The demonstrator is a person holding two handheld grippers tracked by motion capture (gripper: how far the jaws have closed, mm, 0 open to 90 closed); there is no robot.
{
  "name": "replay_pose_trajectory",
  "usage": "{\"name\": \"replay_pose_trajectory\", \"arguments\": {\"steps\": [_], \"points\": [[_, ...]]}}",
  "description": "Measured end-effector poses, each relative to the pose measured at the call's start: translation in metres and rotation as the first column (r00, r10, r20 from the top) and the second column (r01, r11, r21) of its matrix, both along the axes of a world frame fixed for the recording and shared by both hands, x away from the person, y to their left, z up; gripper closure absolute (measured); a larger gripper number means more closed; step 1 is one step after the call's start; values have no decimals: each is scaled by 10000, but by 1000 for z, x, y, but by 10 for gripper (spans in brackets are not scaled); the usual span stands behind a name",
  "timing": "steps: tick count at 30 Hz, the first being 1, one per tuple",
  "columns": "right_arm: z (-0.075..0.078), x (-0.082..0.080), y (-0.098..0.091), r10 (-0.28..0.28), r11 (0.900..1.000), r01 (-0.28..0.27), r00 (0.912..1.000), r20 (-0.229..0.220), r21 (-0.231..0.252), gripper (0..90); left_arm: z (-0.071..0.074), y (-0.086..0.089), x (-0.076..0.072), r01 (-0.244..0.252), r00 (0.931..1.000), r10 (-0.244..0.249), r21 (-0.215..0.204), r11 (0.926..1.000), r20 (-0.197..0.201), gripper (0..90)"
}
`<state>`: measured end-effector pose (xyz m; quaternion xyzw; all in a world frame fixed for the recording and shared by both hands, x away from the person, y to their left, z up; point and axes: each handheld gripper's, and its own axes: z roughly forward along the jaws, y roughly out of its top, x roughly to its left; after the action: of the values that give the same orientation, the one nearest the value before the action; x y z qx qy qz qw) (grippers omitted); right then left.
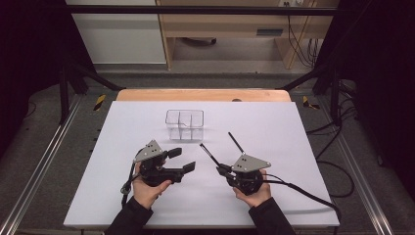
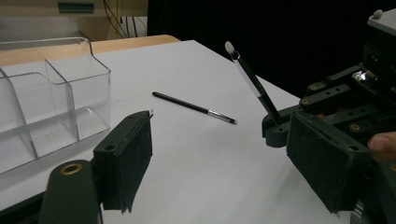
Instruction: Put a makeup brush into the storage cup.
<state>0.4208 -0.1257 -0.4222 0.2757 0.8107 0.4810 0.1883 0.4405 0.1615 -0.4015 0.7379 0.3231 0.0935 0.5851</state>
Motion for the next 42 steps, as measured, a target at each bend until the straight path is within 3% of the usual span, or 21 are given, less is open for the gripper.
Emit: {"name": "replay_pose_trajectory", "arguments": {"steps": [11, 27, 42], "points": [[-1, 1, 2, 2, 9990, 4, 9999, -142, 443, 840, 5, -8, -1, -87, 9995, 103, -553, 9984, 292, 226], [-1, 1, 3, 22, 9962, -6, 9998, -181, 867, 840, 6, -25, 7, -65, 10000, 66, -1044, 9945, 2, 228], [0, -1, 4, -6, 9931, 24, 9999, -159, 1176, 840, -2, -42, 12, -212, 9993, 157, -1689, 9854, -342, 290]]}}
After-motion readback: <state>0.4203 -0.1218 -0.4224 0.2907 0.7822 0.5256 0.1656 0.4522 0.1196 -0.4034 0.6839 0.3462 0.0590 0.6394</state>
